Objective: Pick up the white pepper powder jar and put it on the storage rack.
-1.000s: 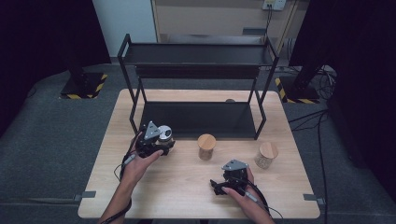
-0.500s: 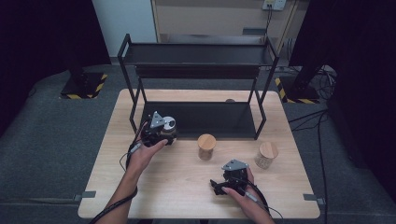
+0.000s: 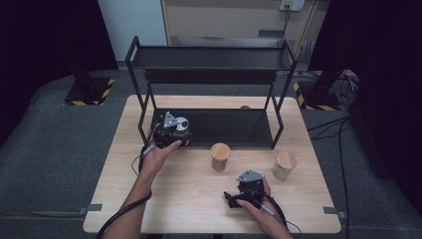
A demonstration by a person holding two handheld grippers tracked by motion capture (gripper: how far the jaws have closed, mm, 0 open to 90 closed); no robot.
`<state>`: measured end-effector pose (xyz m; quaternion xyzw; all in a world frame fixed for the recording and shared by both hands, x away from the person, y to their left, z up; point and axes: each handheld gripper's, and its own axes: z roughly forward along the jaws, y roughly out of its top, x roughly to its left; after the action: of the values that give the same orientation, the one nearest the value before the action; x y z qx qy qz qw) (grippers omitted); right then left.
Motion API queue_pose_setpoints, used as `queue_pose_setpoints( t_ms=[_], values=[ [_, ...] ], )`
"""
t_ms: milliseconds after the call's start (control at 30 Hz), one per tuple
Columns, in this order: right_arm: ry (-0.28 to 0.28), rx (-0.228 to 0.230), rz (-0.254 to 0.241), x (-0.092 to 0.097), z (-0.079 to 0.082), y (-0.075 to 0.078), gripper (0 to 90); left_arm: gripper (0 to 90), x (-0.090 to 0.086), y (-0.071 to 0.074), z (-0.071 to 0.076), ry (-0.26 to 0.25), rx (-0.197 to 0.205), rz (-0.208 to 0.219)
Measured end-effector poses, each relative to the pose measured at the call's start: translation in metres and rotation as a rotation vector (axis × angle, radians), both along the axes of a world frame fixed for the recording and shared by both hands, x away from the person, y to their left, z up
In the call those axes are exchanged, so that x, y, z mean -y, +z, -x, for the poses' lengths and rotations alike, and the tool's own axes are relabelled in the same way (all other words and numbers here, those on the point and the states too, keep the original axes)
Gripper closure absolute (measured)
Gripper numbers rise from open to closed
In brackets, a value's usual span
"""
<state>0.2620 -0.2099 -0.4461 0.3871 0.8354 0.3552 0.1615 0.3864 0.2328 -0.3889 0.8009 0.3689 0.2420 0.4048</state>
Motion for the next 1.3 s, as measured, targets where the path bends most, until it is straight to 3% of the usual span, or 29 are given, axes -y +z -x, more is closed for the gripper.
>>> queue_pose_setpoints(
  t_ms=[467, 800, 1300],
  values=[
    [0.0, 0.0, 0.0, 0.0, 0.0, 0.0, 0.7, 29.1, 0.008, -0.005, -0.023, 0.029, -0.018, 0.011],
    [0.001, 0.001, 0.001, 0.0, 0.0, 0.0, 0.7, 29.1, 0.009, -0.008, -0.03, 0.044, -0.024, 0.012],
    [0.002, 0.001, 0.001, 0.0, 0.0, 0.0, 0.7, 29.1, 0.012, -0.011, -0.04, 0.02, -0.03, 0.007]
  ],
)
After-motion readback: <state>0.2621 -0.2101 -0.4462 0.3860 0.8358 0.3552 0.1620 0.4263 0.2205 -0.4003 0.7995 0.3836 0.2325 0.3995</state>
